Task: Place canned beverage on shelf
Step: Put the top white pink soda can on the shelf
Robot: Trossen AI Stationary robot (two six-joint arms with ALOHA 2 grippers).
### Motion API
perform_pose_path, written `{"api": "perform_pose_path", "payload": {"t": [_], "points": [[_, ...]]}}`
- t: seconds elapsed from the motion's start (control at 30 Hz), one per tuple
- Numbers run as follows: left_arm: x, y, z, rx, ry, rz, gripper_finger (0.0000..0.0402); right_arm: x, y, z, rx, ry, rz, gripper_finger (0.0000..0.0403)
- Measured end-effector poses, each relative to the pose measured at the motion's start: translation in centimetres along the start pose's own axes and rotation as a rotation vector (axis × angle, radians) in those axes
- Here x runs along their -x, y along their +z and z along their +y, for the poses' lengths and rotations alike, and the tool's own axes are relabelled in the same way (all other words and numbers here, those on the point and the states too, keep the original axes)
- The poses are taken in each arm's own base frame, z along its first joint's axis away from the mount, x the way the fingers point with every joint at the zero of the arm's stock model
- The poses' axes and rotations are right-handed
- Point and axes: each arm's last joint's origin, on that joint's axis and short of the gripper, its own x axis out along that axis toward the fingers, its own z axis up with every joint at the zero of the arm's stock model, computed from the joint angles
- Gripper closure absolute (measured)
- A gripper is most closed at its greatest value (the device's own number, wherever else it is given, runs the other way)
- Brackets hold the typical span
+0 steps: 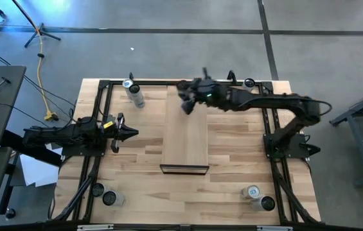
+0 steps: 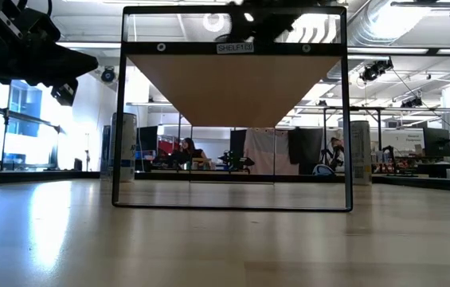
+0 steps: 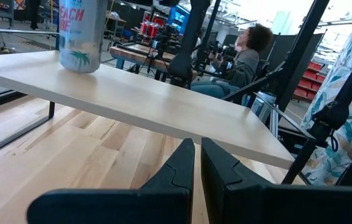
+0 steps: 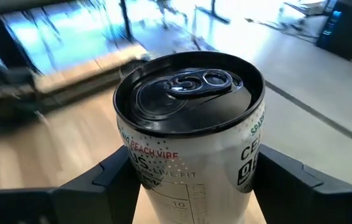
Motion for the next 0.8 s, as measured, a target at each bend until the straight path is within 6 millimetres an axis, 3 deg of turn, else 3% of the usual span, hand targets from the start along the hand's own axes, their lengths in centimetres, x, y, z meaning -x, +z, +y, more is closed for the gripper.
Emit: {"api": "perform_pose_path", "payload": {"t": [0.13, 0.3, 0.53, 0.8], "points": [[0.0, 0.0, 0.0, 0.0, 0.0, -0.001, 0.0398, 1.3, -0.6, -3.5, -0.092, 0.125, -0.104, 0.0163], [0.0, 0.0, 0.0, 0.0, 0.0, 0.0, 0.0398, 1.1, -0.3, -6.2, -0.095, 0.335, -0.156, 0.0163], [0.0, 0.0, 0.0, 0.0, 0.0, -0.001, 0.0398, -0.9, 0.8, -7.4, 0.007, 0.449, -0.151, 0.0162], [0.0, 0.0, 0.0, 0.0, 0.0, 0.0, 0.0398, -3.1, 2.1, -7.7, 0.069, 0.457, -0.17, 0.0162]]}}
